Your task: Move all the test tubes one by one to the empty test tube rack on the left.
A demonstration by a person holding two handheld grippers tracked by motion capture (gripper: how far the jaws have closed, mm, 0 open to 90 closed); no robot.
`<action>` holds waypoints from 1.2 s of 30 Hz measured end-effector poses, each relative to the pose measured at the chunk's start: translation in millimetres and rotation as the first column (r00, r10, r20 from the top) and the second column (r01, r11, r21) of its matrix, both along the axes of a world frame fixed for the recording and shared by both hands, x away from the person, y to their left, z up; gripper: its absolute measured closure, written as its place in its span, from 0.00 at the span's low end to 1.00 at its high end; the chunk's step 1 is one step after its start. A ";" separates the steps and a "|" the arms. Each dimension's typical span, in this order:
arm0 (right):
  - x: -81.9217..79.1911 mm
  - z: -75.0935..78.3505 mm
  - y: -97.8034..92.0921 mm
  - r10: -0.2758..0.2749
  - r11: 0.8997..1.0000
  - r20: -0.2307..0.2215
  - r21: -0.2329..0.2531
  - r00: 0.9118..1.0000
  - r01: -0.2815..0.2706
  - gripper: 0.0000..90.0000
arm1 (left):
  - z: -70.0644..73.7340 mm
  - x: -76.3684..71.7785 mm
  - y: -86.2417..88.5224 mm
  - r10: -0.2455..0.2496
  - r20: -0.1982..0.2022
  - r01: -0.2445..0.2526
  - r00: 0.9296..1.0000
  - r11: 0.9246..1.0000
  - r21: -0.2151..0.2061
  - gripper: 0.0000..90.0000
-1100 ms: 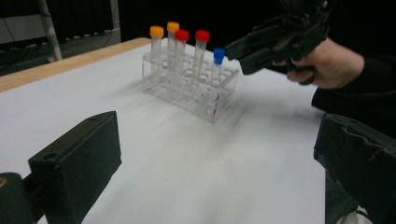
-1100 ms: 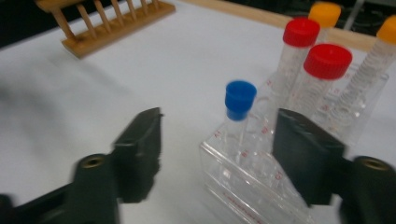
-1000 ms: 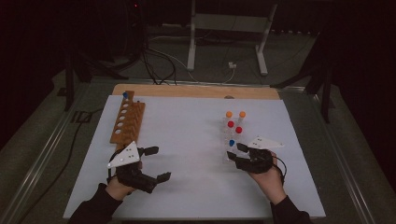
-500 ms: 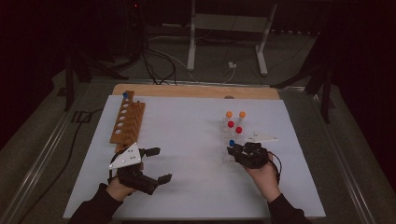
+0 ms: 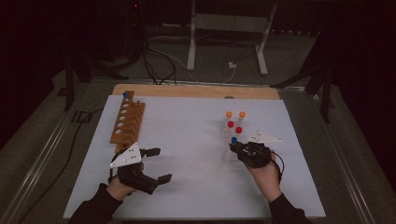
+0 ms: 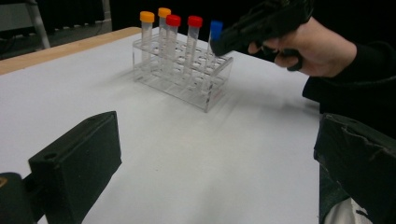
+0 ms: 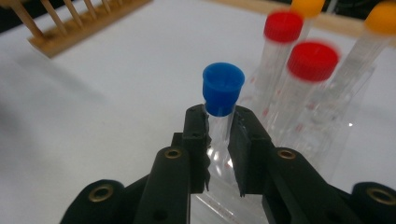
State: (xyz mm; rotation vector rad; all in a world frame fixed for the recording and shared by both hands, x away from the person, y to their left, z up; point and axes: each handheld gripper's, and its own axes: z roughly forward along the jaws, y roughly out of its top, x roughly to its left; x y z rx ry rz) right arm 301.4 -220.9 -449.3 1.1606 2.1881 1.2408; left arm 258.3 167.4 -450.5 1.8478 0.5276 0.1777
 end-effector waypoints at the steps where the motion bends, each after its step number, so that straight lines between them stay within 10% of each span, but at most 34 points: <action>1: -1.7 3.2 -0.8 -0.001 1.000 0.011 0.005 1.000 0.001 0.86 | 0.2 0.1 0.1 -0.002 -0.001 0.002 1.000 1.000 0.000 0.02; 13: -26.9 38.7 0.0 0.040 0.998 0.153 0.048 0.987 -0.048 0.86 | 5.2 -0.3 0.1 -0.024 -0.007 0.024 1.000 1.000 -0.018 0.02; 36: -46.9 10.7 62.5 0.335 0.942 0.046 0.000 0.941 -0.335 0.86 | 19.0 -5.4 -30.1 -0.084 0.009 0.084 0.996 0.996 0.009 0.02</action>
